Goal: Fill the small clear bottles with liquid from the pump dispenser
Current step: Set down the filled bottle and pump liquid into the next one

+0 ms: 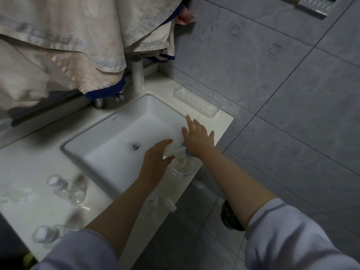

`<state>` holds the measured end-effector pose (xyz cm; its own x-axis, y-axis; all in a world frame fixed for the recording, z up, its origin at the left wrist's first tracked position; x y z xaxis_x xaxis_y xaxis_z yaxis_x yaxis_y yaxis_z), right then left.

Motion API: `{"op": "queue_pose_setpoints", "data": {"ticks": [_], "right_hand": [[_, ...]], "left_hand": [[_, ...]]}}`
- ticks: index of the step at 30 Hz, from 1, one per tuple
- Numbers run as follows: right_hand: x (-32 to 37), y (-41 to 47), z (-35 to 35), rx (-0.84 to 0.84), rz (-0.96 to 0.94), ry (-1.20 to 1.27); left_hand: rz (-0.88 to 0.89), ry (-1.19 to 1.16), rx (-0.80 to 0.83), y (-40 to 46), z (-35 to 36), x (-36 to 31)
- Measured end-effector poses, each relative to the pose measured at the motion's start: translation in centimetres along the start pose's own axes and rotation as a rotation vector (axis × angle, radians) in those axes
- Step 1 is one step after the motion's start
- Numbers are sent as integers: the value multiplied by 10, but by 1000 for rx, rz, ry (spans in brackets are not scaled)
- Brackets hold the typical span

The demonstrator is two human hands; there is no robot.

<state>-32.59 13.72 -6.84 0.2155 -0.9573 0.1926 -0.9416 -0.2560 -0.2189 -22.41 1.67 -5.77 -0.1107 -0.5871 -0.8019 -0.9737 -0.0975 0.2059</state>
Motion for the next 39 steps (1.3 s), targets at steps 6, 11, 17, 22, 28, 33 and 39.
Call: {"op": "queue_pose_setpoints", "data": {"ticks": [6,11,17,22,28,33,39], "right_hand": [[3,2,-10,10,-10,-3],[-1,-1,-7,-4,23,30],[2,-2,-3,30,22,-18],[3,-2,-16,-20,3,-19],[2,-6,-5,-7,24,12],[4,-3,-9,17,-9,-40],[3,-3,-8,17,-2,6]], "left_hand": [[-11,-3,6,-1,-1,2],[1,-10,1,-1,1,1],[-16,8,45,0,4,4],[-51,-8,117,7,8,4],[-19,3,52,4,0,0],[-36,-4,70,4,1,0],[-37,3,99,7,1,1]]}}
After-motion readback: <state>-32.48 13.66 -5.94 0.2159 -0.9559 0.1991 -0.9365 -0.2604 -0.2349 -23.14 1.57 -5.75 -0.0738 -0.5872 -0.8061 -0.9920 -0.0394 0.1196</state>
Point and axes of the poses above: each hand's wrist, its own y-axis towards the middle knuckle, its own z-axis out of the palm, x = y × z, the point moved 8 cm from there along y, towards the middle knuckle, and after that the axes turned 5 degrees about x, right-handed, at the moved point
